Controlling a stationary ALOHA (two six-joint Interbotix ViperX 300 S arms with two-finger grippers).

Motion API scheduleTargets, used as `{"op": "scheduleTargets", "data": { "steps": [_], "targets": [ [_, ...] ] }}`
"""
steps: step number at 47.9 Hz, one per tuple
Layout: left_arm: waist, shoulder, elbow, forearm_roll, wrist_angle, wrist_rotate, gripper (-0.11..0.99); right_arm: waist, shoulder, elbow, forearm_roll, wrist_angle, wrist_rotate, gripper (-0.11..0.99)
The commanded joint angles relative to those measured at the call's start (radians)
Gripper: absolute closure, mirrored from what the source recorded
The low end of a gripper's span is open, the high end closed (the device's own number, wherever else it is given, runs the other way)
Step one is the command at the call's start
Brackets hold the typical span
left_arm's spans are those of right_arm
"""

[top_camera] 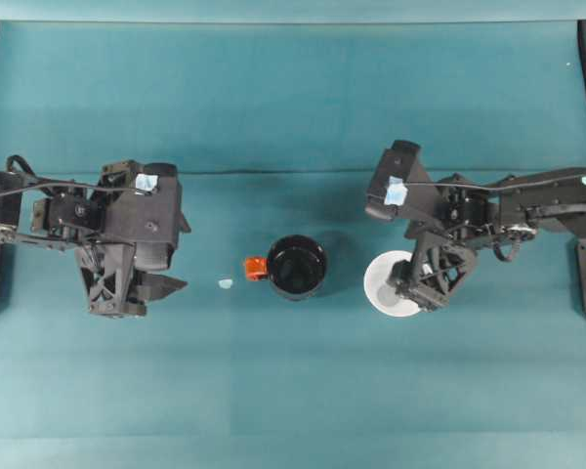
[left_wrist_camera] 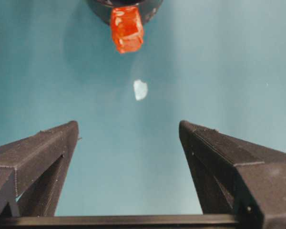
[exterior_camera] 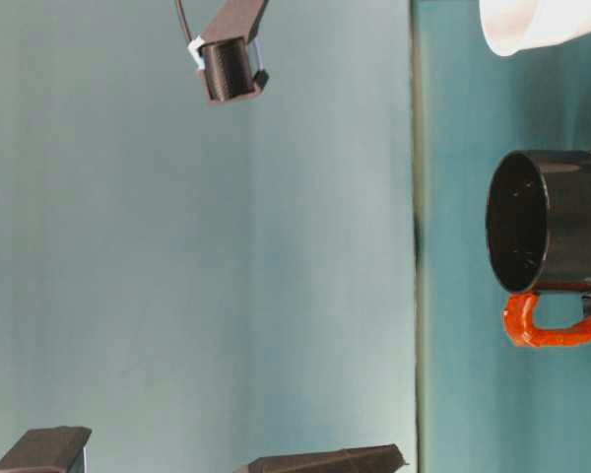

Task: Put the paper cup into the moved red handle cup holder.

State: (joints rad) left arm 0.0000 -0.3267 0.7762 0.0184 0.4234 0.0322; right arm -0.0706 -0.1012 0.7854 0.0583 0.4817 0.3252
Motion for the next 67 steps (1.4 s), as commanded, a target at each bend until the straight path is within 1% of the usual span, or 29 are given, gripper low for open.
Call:
{"op": "scheduleTargets", "data": {
  "steps": [1, 2, 6, 9, 10, 13, 17, 26, 27, 30, 33, 37, 40, 43, 46, 49, 51, 54, 58, 62, 63, 67],
  "targets": [
    [-0.002, -0.014, -0.009, 0.002, -0.003, 0.0, -0.06, -0.003, 0.002, -0.028, 0.0, -0.002, 0.009, 0.42],
    [-0.002, -0.014, -0.009, 0.003, -0.003, 0.0, -0.05, -0.003, 0.003, -0.031, 0.0, 0.002, 0.009, 0.48],
    [-0.002, -0.014, -0.009, 0.002, -0.003, 0.0, -0.05, -0.003, 0.011, -0.041, 0.0, 0.02, 0.008, 0.7],
    [-0.002, -0.014, -0.009, 0.003, -0.003, 0.0, -0.05, -0.002, 0.015, -0.049, 0.0, 0.041, 0.006, 0.82],
    [-0.002, -0.014, -0.009, 0.002, -0.003, 0.0, -0.05, -0.002, 0.017, -0.052, 0.0, 0.051, 0.005, 0.85],
    [-0.002, -0.014, -0.009, 0.003, -0.003, 0.0, -0.05, -0.002, 0.02, -0.057, 0.0, 0.069, 0.003, 0.92],
    [-0.002, -0.014, -0.009, 0.003, -0.003, 0.0, -0.05, 0.003, 0.02, -0.058, 0.0, 0.08, 0.003, 0.97],
    [-0.002, -0.014, -0.009, 0.002, -0.003, 0.0, -0.05, 0.005, 0.02, -0.06, 0.0, 0.081, 0.003, 0.98],
    [-0.002, -0.014, -0.009, 0.003, -0.003, 0.0, -0.05, 0.006, 0.02, -0.058, 0.002, 0.08, 0.003, 0.98],
    [-0.002, -0.014, -0.009, 0.002, -0.003, 0.0, -0.05, 0.006, 0.02, -0.058, 0.002, 0.08, 0.003, 0.98],
    [-0.002, -0.014, -0.009, 0.002, -0.003, 0.0, -0.05, 0.005, 0.02, -0.06, 0.005, 0.084, 0.005, 0.98],
    [-0.002, -0.014, -0.009, 0.003, -0.003, 0.0, -0.05, 0.006, 0.002, -0.077, 0.008, 0.106, 0.008, 0.98],
    [-0.002, -0.014, -0.009, 0.002, -0.003, 0.0, -0.05, 0.003, -0.021, -0.103, 0.011, 0.137, 0.009, 0.98],
    [-0.002, -0.014, -0.009, 0.003, -0.003, -0.002, -0.05, -0.003, -0.052, -0.138, 0.009, 0.17, 0.009, 0.98],
    [-0.002, -0.014, -0.009, 0.002, -0.003, -0.002, -0.05, -0.009, -0.077, -0.173, 0.011, 0.206, 0.009, 0.98],
    [-0.002, -0.014, -0.009, 0.003, -0.003, 0.0, -0.05, -0.015, -0.101, -0.215, 0.009, 0.252, 0.008, 0.98],
    [-0.002, -0.014, -0.009, 0.002, -0.003, 0.0, -0.05, -0.018, -0.109, -0.238, 0.008, 0.279, 0.008, 0.98],
    [-0.002, -0.014, -0.009, 0.002, -0.003, 0.0, -0.05, -0.018, -0.115, -0.275, 0.009, 0.314, 0.008, 0.98],
    [-0.002, -0.014, -0.009, 0.002, -0.003, 0.0, -0.05, -0.018, -0.106, -0.319, 0.008, 0.356, 0.009, 0.98],
    [-0.002, -0.014, -0.009, 0.002, -0.003, 0.0, -0.05, -0.018, -0.083, -0.359, 0.009, 0.379, 0.009, 0.98],
    [-0.002, -0.014, -0.009, 0.003, -0.003, 0.0, -0.05, -0.018, -0.077, -0.368, 0.008, 0.38, 0.009, 0.98],
    [-0.002, -0.014, -0.009, 0.002, -0.003, -0.002, -0.05, -0.018, -0.052, -0.402, 0.008, 0.379, 0.006, 0.98]
  ]
}}
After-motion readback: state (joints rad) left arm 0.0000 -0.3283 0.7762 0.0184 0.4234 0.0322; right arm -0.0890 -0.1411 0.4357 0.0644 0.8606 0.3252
